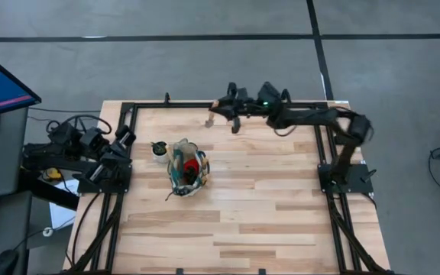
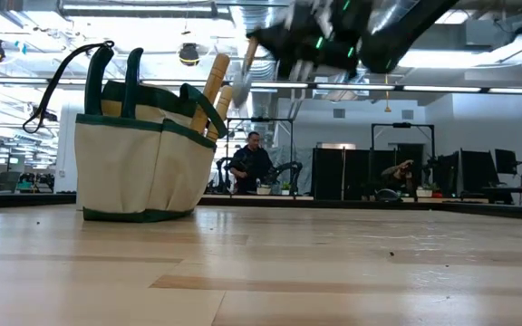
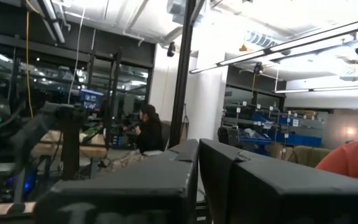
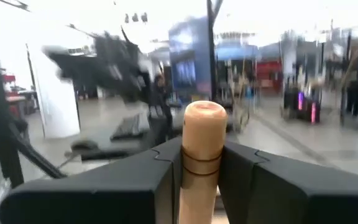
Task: Pick & Place Garden tools in Gardening bag
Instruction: Put the trowel into the gardening bag
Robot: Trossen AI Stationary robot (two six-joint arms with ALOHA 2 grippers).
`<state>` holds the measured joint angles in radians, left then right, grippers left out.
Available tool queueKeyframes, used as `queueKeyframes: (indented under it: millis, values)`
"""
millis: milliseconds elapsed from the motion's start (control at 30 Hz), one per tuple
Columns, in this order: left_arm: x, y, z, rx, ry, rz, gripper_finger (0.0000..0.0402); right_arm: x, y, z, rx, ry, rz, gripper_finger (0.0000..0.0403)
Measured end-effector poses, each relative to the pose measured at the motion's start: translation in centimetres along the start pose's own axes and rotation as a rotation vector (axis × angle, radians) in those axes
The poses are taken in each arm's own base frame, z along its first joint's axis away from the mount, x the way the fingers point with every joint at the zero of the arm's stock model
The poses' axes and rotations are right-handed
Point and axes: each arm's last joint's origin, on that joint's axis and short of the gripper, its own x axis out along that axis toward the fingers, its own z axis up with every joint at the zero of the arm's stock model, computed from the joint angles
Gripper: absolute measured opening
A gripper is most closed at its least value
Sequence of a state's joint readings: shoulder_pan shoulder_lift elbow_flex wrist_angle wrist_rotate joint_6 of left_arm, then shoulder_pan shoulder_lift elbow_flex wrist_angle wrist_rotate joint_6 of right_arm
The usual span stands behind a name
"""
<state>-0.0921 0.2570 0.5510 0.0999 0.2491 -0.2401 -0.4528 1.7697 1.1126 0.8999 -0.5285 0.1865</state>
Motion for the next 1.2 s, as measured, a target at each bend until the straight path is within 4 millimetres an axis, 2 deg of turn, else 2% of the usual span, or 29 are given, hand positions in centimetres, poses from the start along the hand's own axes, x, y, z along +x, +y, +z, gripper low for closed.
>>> queueKeyframes:
  millis: [67, 167, 267, 333, 433, 533, 667, 833, 1067, 1200]
  values:
    - [0.3, 0.1, -0.2, -0.004, 0.013, 0.009, 0.0003, 1.0, -1.1, -1.7, 0.035, -0.003, 0.013, 0.0061]
    - [0.8, 0.3, -0.4, -0.008, 0.031, 0.014, 0.0003, 2.7, -2.6, -2.5, 0.101, -0.032, 0.075, 0.0061]
    - [1.2, 0.5, -0.7, -0.013, 0.049, 0.024, 0.0003, 4.5, -3.8, -4.4, 0.174, -0.001, 0.139, 0.0061]
    - [1.5, 0.7, -0.9, -0.017, 0.06, 0.029, 0.0003, 5.7, -4.3, -4.5, 0.181, -0.009, 0.161, 0.0061]
    - [1.7, 0.7, -1.0, -0.018, 0.067, 0.031, 0.0003, 7.0, -4.7, -4.5, 0.201, -0.026, 0.196, 0.0061]
    - [1.7, 0.7, -1.0, -0.019, 0.062, 0.03, 0.0003, 8.1, -4.9, -5.9, 0.236, -0.004, 0.211, 0.0061]
    - [1.7, 0.7, -0.9, -0.019, 0.06, 0.029, 0.0003, 9.4, -4.7, -6.5, 0.239, -0.01, 0.237, 0.0061]
    - [1.7, 0.7, -0.9, -0.018, 0.055, 0.027, 0.0003, 10.4, -4.3, -9.3, 0.311, 0.044, 0.258, 0.0061]
    - [1.7, 0.7, -0.8, -0.017, 0.05, 0.026, 0.0003, 10.5, -4.3, -9.0, 0.312, 0.041, 0.26, 0.0061]
    - [1.7, 0.7, -0.8, -0.017, 0.048, 0.025, 0.0003, 10.2, -4.4, -6.6, 0.25, -0.008, 0.263, 0.0061]
